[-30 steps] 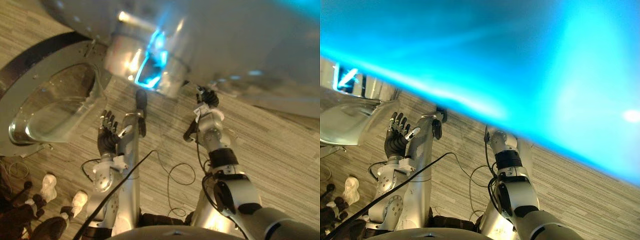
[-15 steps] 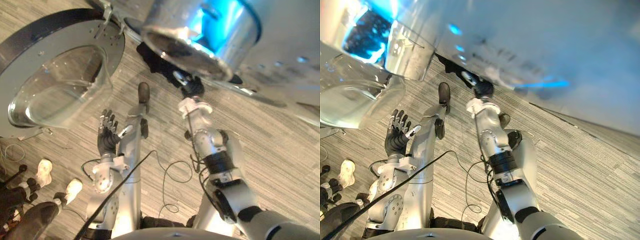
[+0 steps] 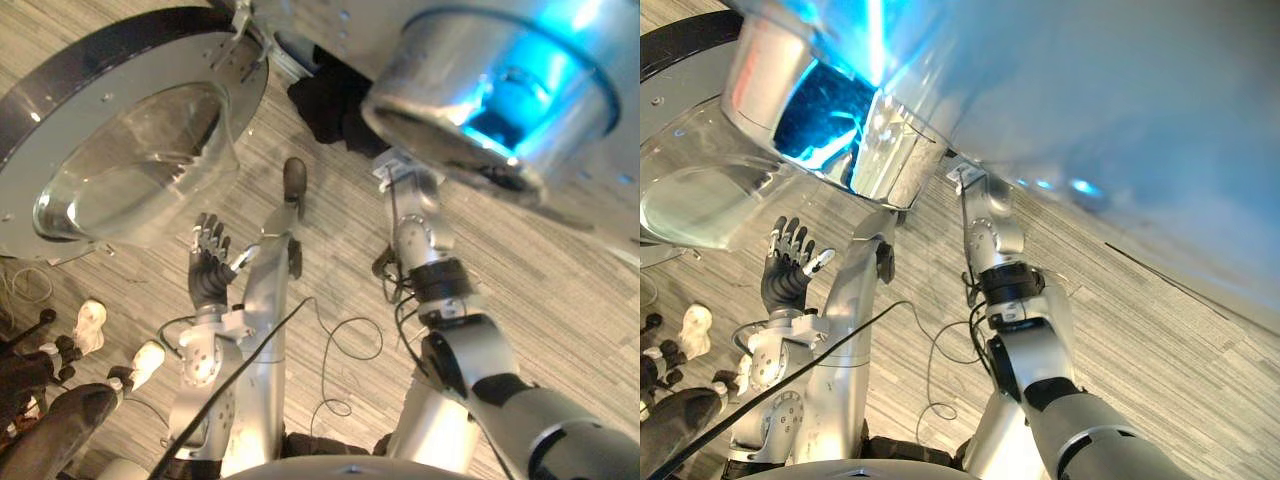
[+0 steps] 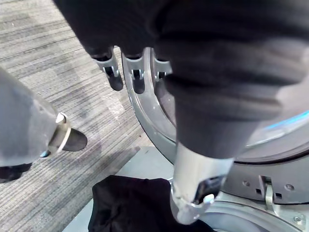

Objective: Pick up the laundry basket with both hands and put the clothes into the washing machine.

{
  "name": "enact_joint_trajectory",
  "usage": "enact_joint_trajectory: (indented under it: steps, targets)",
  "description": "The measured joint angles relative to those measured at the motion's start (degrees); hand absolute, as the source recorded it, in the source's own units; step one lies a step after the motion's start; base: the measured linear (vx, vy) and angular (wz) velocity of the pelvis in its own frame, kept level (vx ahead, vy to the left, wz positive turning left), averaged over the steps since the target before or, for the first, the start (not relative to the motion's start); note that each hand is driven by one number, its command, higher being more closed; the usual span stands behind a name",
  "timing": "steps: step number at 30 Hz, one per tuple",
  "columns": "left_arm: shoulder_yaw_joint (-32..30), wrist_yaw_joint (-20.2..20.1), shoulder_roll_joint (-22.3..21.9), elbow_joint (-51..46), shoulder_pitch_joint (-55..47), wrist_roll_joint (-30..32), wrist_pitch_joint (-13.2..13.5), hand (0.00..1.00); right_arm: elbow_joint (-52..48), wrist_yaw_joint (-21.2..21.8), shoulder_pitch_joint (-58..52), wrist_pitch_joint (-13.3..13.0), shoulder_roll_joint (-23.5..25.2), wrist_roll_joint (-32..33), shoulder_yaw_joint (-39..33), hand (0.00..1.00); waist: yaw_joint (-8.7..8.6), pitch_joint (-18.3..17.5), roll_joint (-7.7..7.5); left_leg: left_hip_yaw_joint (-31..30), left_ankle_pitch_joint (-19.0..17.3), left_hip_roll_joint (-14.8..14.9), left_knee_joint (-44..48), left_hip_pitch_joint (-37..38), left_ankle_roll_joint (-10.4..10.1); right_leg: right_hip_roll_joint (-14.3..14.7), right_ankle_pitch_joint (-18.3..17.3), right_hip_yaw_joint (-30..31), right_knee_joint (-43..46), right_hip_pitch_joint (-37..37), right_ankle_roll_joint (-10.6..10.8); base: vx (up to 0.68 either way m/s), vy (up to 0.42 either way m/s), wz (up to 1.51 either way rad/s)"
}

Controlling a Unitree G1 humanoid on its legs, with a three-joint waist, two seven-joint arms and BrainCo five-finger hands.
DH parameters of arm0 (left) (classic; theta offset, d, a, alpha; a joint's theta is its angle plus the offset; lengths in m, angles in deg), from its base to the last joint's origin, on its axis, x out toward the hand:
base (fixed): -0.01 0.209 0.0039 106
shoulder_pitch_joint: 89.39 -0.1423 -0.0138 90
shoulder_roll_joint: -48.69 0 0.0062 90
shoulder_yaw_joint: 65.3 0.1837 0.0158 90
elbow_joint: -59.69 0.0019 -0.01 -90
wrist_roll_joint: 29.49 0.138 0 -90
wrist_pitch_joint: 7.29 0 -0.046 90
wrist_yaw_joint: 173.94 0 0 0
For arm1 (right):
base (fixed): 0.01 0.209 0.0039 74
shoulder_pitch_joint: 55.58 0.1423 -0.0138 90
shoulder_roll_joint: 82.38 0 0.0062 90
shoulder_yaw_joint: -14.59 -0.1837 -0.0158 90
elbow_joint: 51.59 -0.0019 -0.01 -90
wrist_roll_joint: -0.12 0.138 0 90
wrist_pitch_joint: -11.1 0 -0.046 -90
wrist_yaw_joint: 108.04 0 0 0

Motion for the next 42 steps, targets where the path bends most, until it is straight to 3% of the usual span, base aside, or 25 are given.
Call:
enact_joint_trajectory:
  steps: [3,10,11,17,21,23,25,26,31,33,35,37,39,40,41,42]
  targets:
    - [1.09,0.01,-0.08,0.04,0.05,-0.54,0.01,0.0,2.71,0.22,1.31,1.85,-1.98,-0.02,-0.36,0.0,0.08,0.0,0.0,-0.08,0.0,0.01,0.07,-0.04,0.0,0.0,0.02,-0.08,0.01,0.01,0.03,-0.06,-0.01,-0.01]
    - [2.33,0.74,-0.28,1.0,1.0,-1.54,0.23,0.0,6.99,0.19,4.67,2.14,-4.26,0.71,-1.1,0.0,0.57,-0.05,0.1,-0.17,0.0,0.01,-0.19,0.0,0.0,0.01,0.02,-0.25,-0.01,-0.03,0.03,-0.06,-0.013,0.0]
    - [2.58,0.97,-0.27,1.18,1.01,-1.54,0.28,0.0,7.35,0.19,4.87,2.14,-4.51,0.77,-1.08,1.0,0.64,-0.07,0.13,-0.17,0.0,0.01,-0.21,0.0,0.0,0.01,0.02,-0.25,-0.03,-0.04,0.03,-0.07,-0.016,0.01]
    - [4.31,1.44,-0.24,2.67,2.08,-1.59,0.35,0.0,7.64,-0.43,6.21,2.86,-5.8,2.4,-0.84,1.0,1.02,-0.13,0.25,-0.49,0.0,0.03,0.14,-0.11,0.0,0.07,0.07,-0.33,-0.03,-0.07,0.12,-0.06,-0.008,-0.03]
    - [4.25,1.76,-0.24,2.67,2.25,-1.58,0.35,0.0,1.31,-4.49,7.67,2.46,-5.85,3.41,-2.78,1.0,0.82,-0.14,0.26,-0.49,0.0,0.01,0.01,-0.16,0.0,0.08,0.07,-0.33,-0.09,-0.09,0.13,-0.07,-0.007,0.01]
    - [4.25,2.53,-0.25,2.67,3.01,-1.57,0.35,0.0,-8.22,-7.45,9.04,-0.81,-7.0,4.73,-6.07,1.0,0.59,-0.14,0.26,-0.47,0.0,0.01,0.01,-0.2,0.0,0.08,0.07,-0.33,-0.1,-0.08,0.13,-0.08,-0.008,0.02]
    - [4.86,2.74,-0.25,2.79,3.79,-1.56,0.35,0.0,-11.75,-9.57,9.72,-6.68,-6.61,5.79,-7.4,1.0,0.64,-0.44,0.76,-0.5,0.0,0.09,0.27,-0.43,0.0,0.07,0.07,-0.31,-0.02,-0.2,0.14,-0.03,-0.003,0.01]
    - [4.94,2.78,-0.25,2.56,3.82,-1.56,0.41,0.0,-12.83,-10.54,9.76,-7.13,-6.62,5.81,-7.29,1.0,0.64,-0.5,0.87,-0.52,0.0,0.14,0.27,-0.49,0.0,0.06,0.08,-0.29,-0.02,-0.22,0.15,0.0,0.0,0.0]
    - [5.41,3.94,-0.21,2.22,3.35,-1.56,0.62,0.0,-14.84,-16.35,11.86,-14.4,-8.9,8.6,-6.3,1.0,0.47,-0.63,1.0,-1.16,-0.03,0.28,3.3,-1.85,0.05,0.05,0.66,0.48,1.01,-0.88,1.15,-0.04,0.005,-0.07]
    - [5.41,4.09,-0.19,1.97,1.93,-1.56,0.8,0.0,-13.94,-17.48,12.56,-16.28,-12.0,11.57,-2.84,1.0,0.35,-0.65,0.91,-1.16,-0.03,0.29,5.39,-2.58,0.06,0.04,0.92,1.2,1.89,-1.36,1.65,-0.07,0.022,-0.14]
    - [5.43,4.35,-0.24,0.97,-0.53,-1.6,0.83,0.0,-10.75,-17.34,14.77,-16.37,-13.66,15.07,-0.21,1.0,-0.73,-0.78,0.69,-1.39,-0.04,0.34,6.88,-3.67,0.07,0.01,1.27,1.27,2.06,-1.66,2.3,-0.08,0.047,-0.14]
    - [6.76,5.06,-0.32,-2.7,-2.94,-1.67,1.13,0.0,-9.44,-17.43,18.33,-17.35,-17.62,21.93,2.2,1.0,-2.23,-0.64,0.07,-1.16,-0.05,0.34,6.68,-6.33,0.05,0.01,1.39,1.15,1.44,-3.66,2.54,-0.09,0.071,-0.01]
    - [7.75,5.25,-0.22,-5.18,-4.25,-1.67,1.98,0.0,-12.0,-17.4,23.09,-18.17,-20.02,23.72,2.21,1.0,-3.96,0.05,-1.1,-0.85,-0.39,0.17,6.87,-10.14,0.08,-0.06,1.43,1.05,0.29,-7.31,2.55,-0.08,0.1,-0.17]
    - [8.69,5.32,-0.01,-6.56,-4.38,-1.73,3.07,0.0,-9.47,-17.47,26.34,-20.35,-23.22,26.55,2.2,1.0,-3.54,0.11,-1.47,-1.98,-0.59,-0.42,11.72,-12.31,2.68,-0.43,2.11,1.58,3.8,-9.79,3.63,-0.09,0.121,-0.21]
    - [9.17,5.3,0.37,-7.07,-4.34,-1.69,3.47,0.0,-8.13,-17.75,28.39,-21.49,-26.01,27.57,2.11,0.0,-3.7,0.23,-1.67,0.01,-0.23,-0.5,11.71,-13.48,2.78,-1.62,1.29,3.01,7.15,-11.73,5.0,-0.14,0.117,0.09]
    - [9.18,5.4,1.04,-7.61,-4.31,-1.67,3.89,0.0,-7.74,-17.79,30.12,-22.03,-29.16,27.63,2.05,0.0,-4.08,0.35,-1.89,2.29,-0.16,-0.46,10.54,-14.51,2.37,-2.1,0.45,4.35,8.66,-11.96,4.51,-0.12,0.035,0.62]
